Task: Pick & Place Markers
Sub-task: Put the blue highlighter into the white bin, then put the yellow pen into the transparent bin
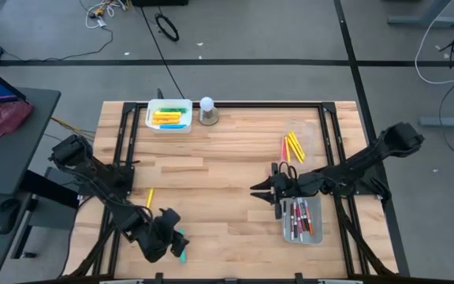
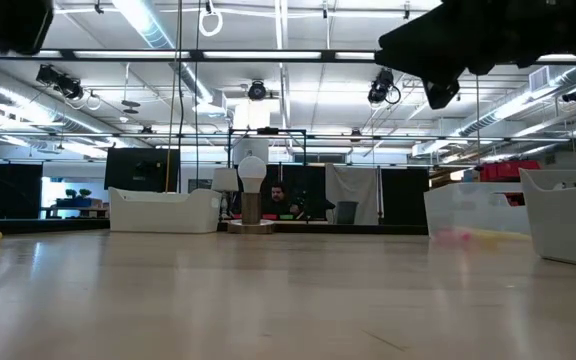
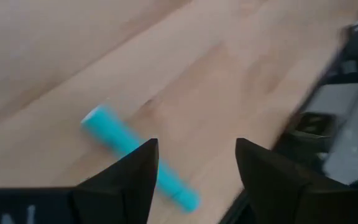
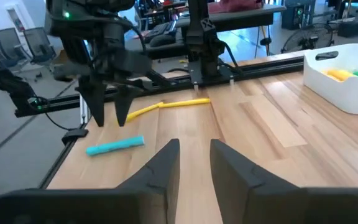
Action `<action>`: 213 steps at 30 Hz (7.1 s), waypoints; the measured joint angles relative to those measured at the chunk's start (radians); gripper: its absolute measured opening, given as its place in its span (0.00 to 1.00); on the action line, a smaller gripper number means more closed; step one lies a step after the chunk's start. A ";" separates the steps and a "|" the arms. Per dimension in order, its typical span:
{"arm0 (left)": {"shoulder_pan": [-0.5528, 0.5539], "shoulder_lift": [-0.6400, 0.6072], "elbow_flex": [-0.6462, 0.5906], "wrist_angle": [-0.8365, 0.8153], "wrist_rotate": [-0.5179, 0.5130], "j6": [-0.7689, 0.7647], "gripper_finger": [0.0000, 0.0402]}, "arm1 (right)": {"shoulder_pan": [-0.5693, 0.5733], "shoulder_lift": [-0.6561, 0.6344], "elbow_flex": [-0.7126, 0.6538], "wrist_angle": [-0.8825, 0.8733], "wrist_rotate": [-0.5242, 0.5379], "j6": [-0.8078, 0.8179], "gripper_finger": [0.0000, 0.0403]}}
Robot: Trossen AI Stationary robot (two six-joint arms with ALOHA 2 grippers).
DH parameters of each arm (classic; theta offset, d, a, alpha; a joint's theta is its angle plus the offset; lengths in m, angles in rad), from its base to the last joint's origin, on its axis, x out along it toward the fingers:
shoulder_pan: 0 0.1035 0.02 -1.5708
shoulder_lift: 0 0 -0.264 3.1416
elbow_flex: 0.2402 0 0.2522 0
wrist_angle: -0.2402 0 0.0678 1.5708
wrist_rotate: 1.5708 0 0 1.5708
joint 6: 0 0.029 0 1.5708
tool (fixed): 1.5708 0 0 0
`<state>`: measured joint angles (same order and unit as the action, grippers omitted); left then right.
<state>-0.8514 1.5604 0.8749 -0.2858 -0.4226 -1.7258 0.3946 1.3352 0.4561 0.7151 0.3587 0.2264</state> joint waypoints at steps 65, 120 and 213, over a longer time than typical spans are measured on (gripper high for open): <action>1.455 -0.167 0.185 -0.468 0.038 1.886 0.16 | -0.031 0.027 0.000 0.028 0.105 0.086 0.22; 0.779 -0.281 0.160 -0.588 0.075 1.349 0.31 | -0.066 0.027 0.000 -0.021 0.105 0.132 0.22; 0.410 0.012 -0.175 1.226 -0.160 1.723 0.20 | -0.003 0.518 0.424 0.107 0.096 -0.176 0.05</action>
<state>-0.4415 1.5723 0.7002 0.9398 -0.5825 -0.0033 0.3918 1.8537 0.8803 0.8223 0.4548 0.0500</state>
